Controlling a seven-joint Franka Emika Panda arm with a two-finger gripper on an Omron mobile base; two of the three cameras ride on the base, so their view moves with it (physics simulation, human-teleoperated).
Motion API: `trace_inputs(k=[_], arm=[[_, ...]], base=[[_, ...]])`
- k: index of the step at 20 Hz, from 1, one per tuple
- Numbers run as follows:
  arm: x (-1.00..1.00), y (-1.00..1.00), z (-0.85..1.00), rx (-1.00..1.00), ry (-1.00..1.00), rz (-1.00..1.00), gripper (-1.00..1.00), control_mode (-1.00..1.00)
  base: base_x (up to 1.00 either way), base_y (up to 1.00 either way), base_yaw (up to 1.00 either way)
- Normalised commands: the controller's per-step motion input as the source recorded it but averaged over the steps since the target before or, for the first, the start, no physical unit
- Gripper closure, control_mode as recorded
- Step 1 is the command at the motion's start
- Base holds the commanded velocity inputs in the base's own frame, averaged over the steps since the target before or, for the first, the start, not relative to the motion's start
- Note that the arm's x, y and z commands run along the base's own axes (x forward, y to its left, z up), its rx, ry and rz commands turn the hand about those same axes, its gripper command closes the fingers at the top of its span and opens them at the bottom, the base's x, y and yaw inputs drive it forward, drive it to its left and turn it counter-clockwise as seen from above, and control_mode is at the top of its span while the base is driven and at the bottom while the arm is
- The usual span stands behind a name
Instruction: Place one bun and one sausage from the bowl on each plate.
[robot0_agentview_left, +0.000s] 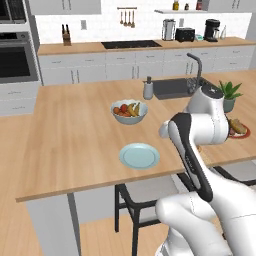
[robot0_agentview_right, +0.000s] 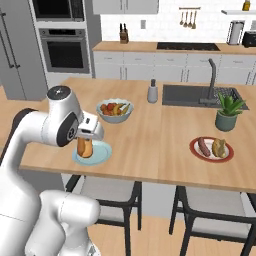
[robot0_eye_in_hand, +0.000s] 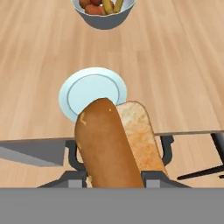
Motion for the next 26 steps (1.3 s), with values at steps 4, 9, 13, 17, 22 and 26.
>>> trace_inputs(k=[4,9,13,17,22,26], arm=[[0.65,0.34,-0.18,0.00,0.00,0.00,1.00,-1.00],[0.74,0.28,-0.41,0.00,0.01,0.00,1.00,-1.00],[0.68,0.03,-0.75,0.00,0.06,0.00,1.00,-1.00],[0.59,0.04,-0.76,0.00,0.06,0.00,1.00,-1.00],[0.59,0.09,-0.66,0.00,0.07,0.00,1.00,-1.00],[0.48,0.08,-0.49,0.00,0.02,0.00,1.00,-1.00]], base=[[0.00,0.00,0.00],[0.00,0.00,0.00],[0.00,0.00,0.00],[0.00,0.00,0.00],[0.00,0.00,0.00],[0.00,0.00,0.00]])
